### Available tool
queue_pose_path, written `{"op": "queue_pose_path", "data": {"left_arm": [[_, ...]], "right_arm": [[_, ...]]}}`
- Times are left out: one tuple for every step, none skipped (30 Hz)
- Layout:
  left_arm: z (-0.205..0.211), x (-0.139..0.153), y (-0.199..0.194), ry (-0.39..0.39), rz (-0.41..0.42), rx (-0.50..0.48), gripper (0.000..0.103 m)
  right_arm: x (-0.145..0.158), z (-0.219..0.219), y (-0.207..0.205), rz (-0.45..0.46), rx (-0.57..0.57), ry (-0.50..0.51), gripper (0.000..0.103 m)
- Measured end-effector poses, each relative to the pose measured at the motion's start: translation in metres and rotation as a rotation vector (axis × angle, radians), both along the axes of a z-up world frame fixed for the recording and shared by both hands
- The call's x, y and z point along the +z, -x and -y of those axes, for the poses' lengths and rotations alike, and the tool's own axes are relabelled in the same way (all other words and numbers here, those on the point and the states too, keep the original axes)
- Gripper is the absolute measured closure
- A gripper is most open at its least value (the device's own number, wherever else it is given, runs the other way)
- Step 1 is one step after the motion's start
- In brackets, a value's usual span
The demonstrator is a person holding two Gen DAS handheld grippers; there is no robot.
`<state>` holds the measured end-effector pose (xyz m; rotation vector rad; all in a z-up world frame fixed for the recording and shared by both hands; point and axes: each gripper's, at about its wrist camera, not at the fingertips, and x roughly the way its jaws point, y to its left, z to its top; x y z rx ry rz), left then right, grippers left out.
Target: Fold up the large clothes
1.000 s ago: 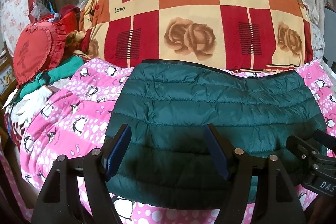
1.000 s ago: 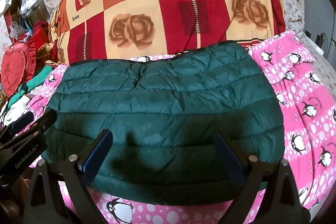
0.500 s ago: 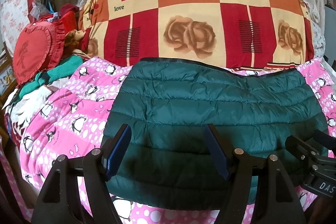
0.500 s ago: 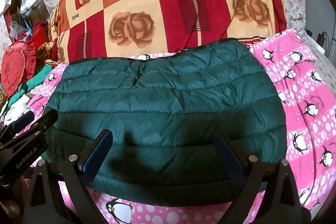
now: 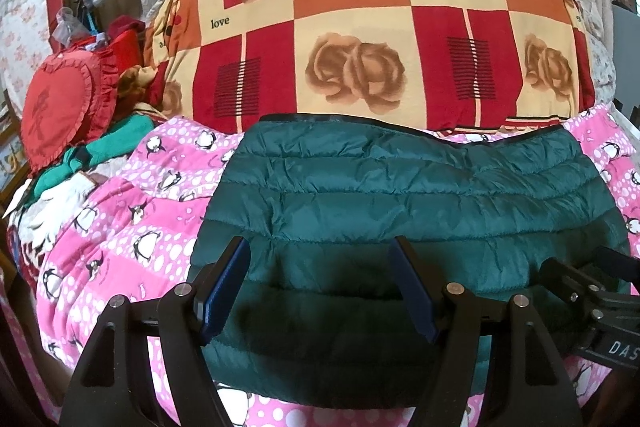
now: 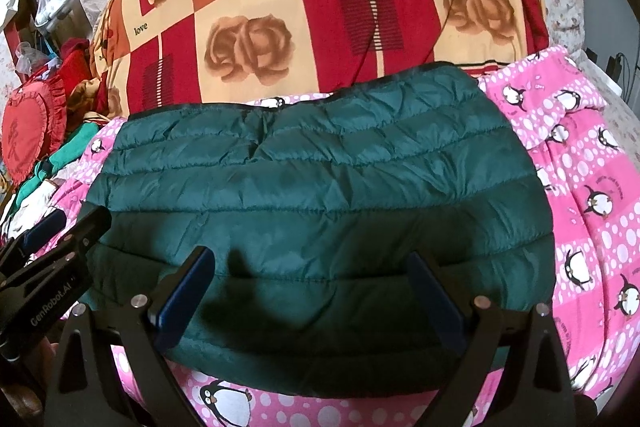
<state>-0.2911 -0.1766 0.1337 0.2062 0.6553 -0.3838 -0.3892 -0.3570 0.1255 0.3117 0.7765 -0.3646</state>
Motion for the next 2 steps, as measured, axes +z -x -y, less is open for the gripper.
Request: {"op": "queue_pose_path", "data": {"left_arm": [[-0.0006,-0.0003,-0.0017,0.003,-0.005,-0.005,0.06],[-0.0012,-0.0002,-0.0035,0.006,-0.011,-0.008,0.06]], "right_arm": [[-0.0007,0.0004,0.0,-0.001,-0.001,0.0,0.004],[-0.0003,0.0025,-0.0002,-0.002,-0.001,-0.001,0.004]]}}
